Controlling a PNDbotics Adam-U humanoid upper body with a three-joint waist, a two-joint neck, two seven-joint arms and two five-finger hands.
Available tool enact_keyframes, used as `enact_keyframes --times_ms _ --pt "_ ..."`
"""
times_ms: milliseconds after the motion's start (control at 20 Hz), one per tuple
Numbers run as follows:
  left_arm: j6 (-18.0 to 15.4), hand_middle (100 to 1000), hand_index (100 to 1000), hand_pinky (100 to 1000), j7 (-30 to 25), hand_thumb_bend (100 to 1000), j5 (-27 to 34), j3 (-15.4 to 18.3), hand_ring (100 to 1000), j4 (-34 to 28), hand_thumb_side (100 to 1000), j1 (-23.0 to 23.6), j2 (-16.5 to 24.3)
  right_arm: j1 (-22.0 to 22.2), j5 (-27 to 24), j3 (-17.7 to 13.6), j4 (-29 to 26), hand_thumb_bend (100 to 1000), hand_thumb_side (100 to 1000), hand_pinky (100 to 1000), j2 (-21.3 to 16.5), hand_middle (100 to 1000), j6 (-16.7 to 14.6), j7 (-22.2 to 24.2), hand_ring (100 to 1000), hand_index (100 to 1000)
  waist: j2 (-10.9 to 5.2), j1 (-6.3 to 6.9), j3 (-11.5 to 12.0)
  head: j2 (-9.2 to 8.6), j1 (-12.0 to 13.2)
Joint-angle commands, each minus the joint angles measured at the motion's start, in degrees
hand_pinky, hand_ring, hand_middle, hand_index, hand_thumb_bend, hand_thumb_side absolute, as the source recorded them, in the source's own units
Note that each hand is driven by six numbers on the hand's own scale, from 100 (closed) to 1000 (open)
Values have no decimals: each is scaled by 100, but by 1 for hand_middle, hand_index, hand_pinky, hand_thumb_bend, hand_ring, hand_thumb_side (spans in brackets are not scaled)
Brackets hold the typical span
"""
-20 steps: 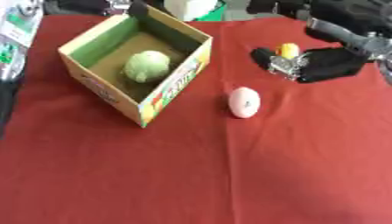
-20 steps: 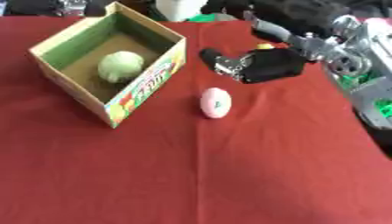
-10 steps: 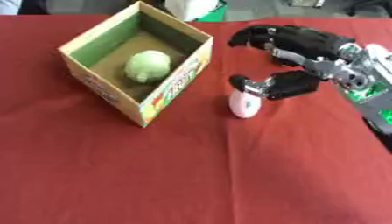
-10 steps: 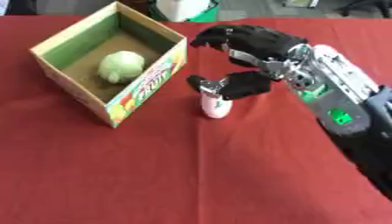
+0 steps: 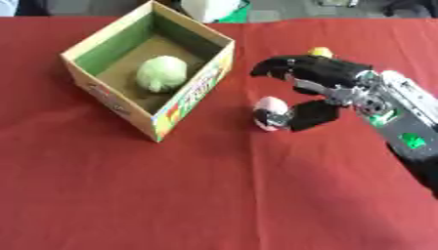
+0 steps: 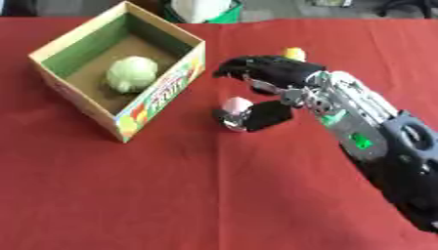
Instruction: Pick up objects on the table and place them in the box.
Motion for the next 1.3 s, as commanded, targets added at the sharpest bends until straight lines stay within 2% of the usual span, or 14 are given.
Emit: enact_keyframes --times_ms 50,150,350,700,900,1150,1300 --pt "41 831 938 695 -25 871 13 104 856 -94 1000 -15 212 -26 -131 -141 -34 254 825 956 -125 968 -47 97 1000 1000 -103 10 -10 -42 -11" --pt "37 831 938 695 -67 868 -10 107 856 -94 1000 16 226 3 -137 -169 -3 308 911 957 -149 966 -19 96 1000 1000 -103 4 -16 -55 -18" --pt "-13 830 936 694 -119 847 -50 103 855 -94 1000 41 216 53 -83 -166 226 340 947 952 -149 959 64 41 1000 1000 -96 3 -13 -75 -27" --pt "-129 825 929 689 93 814 8 178 850 -94 1000 122 211 53 168 -99 786 352 936 945 -76 950 23 -64 1000 1000 -49 11 38 -70 -113" --pt "-255 823 924 686 351 796 121 211 848 -94 1000 290 291 53 285 -96 953 370 954 942 -51 942 -41 -106 1000 1000 -2 19 91 -69 -173" --pt "-291 823 920 685 497 755 213 265 846 -94 1000 425 308 38 398 -85 1105 393 930 929 -13 915 -68 -183 1000 999 40 23 140 -81 -217" --pt "-277 823 918 685 546 733 248 293 845 -94 1000 441 297 38 455 -87 1150 392 871 914 9 858 -67 -308 1000 926 52 23 151 -83 -213"
